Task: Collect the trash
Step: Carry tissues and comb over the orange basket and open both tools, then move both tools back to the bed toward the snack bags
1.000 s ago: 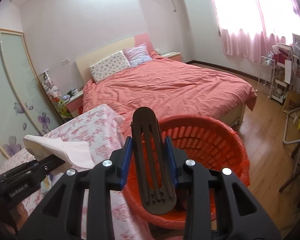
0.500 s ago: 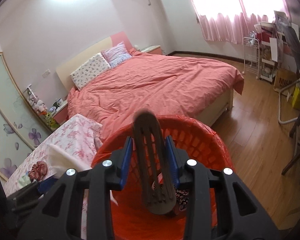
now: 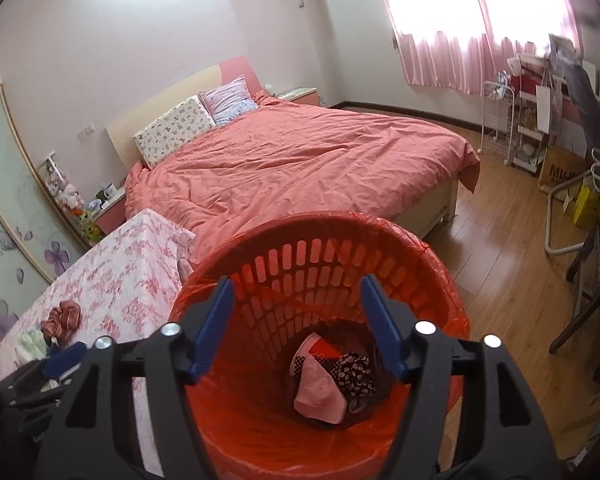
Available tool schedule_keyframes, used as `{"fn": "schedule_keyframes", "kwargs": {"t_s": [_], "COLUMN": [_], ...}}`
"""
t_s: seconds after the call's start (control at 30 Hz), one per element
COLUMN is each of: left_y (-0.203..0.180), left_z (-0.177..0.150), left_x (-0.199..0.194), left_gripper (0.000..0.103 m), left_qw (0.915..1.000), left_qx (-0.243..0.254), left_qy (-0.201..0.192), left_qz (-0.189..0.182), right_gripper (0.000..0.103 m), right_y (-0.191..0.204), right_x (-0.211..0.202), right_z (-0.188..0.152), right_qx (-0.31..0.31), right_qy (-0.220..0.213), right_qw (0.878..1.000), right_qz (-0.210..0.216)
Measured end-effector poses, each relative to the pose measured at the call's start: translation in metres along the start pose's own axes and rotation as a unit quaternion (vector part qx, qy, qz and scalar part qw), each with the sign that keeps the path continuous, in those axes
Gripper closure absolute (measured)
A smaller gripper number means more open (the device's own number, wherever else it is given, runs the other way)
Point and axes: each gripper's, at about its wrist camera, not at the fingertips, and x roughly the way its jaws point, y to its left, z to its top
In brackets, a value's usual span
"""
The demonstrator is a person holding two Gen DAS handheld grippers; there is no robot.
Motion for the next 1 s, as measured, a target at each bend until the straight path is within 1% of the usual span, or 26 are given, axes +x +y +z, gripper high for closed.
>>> {"fn": "schedule_keyframes", "kwargs": {"t_s": [0.07,0.13,0.27,0.43,0.53,0.57,0.6,0.63,0.7,0.87,0.9,1.0], "left_y": [0.012,0.026,0.053,0.096,0.123,0.138,0.147,0.161,0.181,0.229,0.234,0.251], "left_z": [-0.006,-0.014,-0.025,-0.042,-0.052,-0.056,-0.058,-0.062,-0.068,-0.083,-0.086,-0.095], "left_x": [-0.009,-0.016,-0.03,-0.056,-0.069,-0.075,-0.078,-0.083,-0.088,-0.102,-0.104,-0.111], "left_gripper": [0.03,0.03,0.029,0.029,0.028,0.025,0.024,0.022,0.02,0.02,0.02,0.02], "left_qw": [0.9998,0.9994,0.9981,0.9937,0.9895,0.9867,0.9848,0.981,0.975,0.959,0.9571,0.9515], "left_qx": [-0.003,-0.011,-0.028,-0.054,-0.067,-0.077,-0.084,-0.096,-0.117,-0.172,-0.177,-0.191], "left_qy": [-0.005,-0.006,-0.008,-0.021,-0.028,-0.031,-0.033,-0.034,-0.033,-0.037,-0.036,-0.035], "left_qz": [0.021,0.032,0.054,0.096,0.125,0.14,0.149,0.165,0.186,0.222,0.227,0.238], "right_gripper": [0.032,0.03,0.029,0.029,0.029,0.029,0.029,0.029,0.029,0.029,0.029,0.029], "right_y": [0.009,0.021,0.045,0.078,0.107,0.122,0.133,0.147,0.174,0.241,0.257,0.289], "right_x": [-0.004,-0.007,-0.01,-0.014,-0.014,-0.013,-0.013,-0.012,-0.011,-0.008,-0.006,0.002], "right_z": [-0.004,-0.01,-0.02,-0.034,-0.047,-0.054,-0.059,-0.066,-0.077,-0.105,-0.112,-0.125], "right_qx": [-0.012,-0.027,-0.052,-0.081,-0.105,-0.117,-0.126,-0.139,-0.161,-0.203,-0.213,-0.233], "right_qy": [-0.002,0.0,0.009,0.02,0.031,0.038,0.043,0.05,0.06,0.088,0.095,0.109], "right_qw": [1.0,1.0,0.998,0.996,0.993,0.991,0.989,0.986,0.981,0.966,0.962,0.955], "right_qz": [0.0,0.005,0.015,0.032,0.05,0.06,0.067,0.076,0.092,0.136,0.143,0.149]}}
